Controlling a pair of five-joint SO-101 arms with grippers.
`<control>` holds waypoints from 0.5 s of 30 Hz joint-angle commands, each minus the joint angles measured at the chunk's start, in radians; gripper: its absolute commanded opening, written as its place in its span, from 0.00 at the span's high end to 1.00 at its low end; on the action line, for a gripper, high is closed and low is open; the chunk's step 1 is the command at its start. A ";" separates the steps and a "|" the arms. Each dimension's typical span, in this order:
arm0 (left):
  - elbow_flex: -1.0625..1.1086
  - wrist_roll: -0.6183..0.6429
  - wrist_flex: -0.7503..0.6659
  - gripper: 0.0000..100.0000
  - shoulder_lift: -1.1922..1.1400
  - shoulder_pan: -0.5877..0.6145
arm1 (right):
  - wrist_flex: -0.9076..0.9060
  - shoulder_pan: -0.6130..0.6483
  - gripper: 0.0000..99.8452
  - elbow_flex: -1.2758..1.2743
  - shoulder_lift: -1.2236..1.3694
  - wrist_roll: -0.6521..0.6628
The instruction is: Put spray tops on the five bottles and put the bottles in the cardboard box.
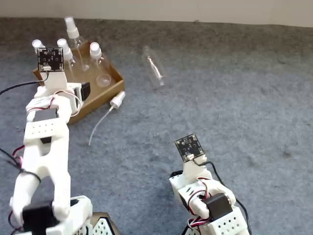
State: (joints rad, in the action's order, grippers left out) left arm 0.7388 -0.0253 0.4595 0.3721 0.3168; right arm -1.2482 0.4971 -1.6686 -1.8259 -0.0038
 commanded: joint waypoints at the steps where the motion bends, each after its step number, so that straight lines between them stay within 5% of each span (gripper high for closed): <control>1: -0.004 -0.003 0.242 0.72 0.159 0.005 | -0.002 -0.012 0.99 -0.140 -0.013 0.011; 8: -0.004 -0.008 0.554 0.72 0.375 0.004 | -0.002 -0.012 0.99 -0.140 -0.013 0.011; 15: -0.004 -0.009 0.723 0.72 0.521 0.004 | -0.002 -0.012 0.99 -0.140 -0.013 0.011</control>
State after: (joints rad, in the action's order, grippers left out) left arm 0.7388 -0.0253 1.1162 0.8032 0.3168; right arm -1.2482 0.4971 -1.6686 -1.8259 -0.0038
